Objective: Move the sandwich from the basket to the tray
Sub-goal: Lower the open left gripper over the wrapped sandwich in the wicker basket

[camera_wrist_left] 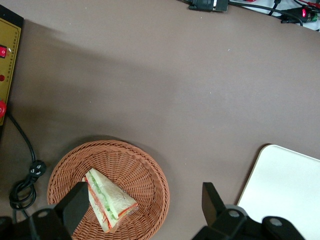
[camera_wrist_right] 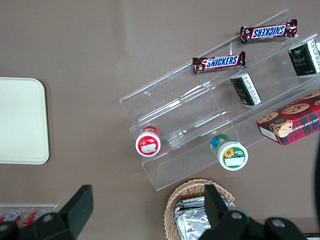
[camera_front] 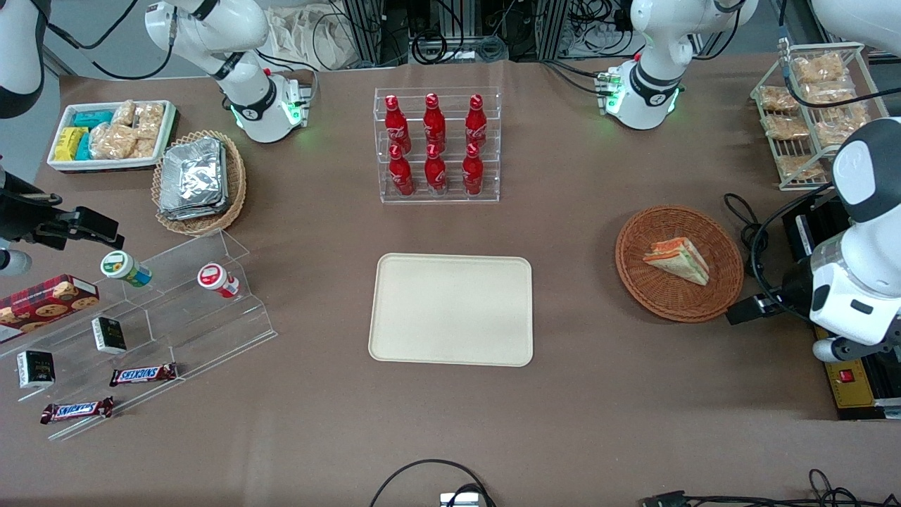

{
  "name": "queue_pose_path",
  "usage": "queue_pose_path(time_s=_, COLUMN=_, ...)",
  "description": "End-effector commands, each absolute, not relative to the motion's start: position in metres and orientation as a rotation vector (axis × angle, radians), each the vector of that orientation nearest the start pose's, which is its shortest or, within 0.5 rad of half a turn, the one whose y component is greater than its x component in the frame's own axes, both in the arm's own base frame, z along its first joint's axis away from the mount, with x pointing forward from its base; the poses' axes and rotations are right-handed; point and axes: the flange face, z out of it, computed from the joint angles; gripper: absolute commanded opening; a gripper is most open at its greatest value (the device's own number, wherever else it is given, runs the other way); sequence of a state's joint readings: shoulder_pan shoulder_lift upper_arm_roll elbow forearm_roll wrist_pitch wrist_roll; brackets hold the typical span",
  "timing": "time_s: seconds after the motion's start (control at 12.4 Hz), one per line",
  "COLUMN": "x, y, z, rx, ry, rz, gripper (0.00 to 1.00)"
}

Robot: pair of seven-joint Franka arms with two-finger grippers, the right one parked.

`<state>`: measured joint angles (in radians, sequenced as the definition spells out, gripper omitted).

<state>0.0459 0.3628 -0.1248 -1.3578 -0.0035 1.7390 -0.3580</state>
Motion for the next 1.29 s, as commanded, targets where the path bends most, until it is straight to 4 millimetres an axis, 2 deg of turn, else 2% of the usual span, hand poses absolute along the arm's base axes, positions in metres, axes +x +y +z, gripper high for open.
queue_pose_path(time_s=0.0, x=0.667, y=-0.039, z=0.525, rx=-3.135, ry=-0.536, rz=0.011, gripper=1.00)
queue_pose_path(time_s=0.16, x=0.666, y=-0.037, z=0.521, rx=-3.104, ry=-0.576, rz=0.040, gripper=1.00)
queue_pose_path(time_s=0.4, x=0.664, y=-0.027, z=0.485, rx=-3.020, ry=-0.801, rz=0.156, gripper=1.00)
queue_pose_path(time_s=0.8, x=0.646, y=-0.036, z=0.427, rx=-2.644, ry=-1.502, rz=0.259, gripper=1.00)
queue_pose_path(time_s=0.96, x=0.633, y=-0.037, z=0.402, rx=-2.502, ry=-1.720, rz=0.225, gripper=1.00)
queue_pose_path(time_s=1.21, x=0.595, y=-0.038, z=0.360, rx=-2.411, ry=-1.850, rz=0.205, gripper=1.00)
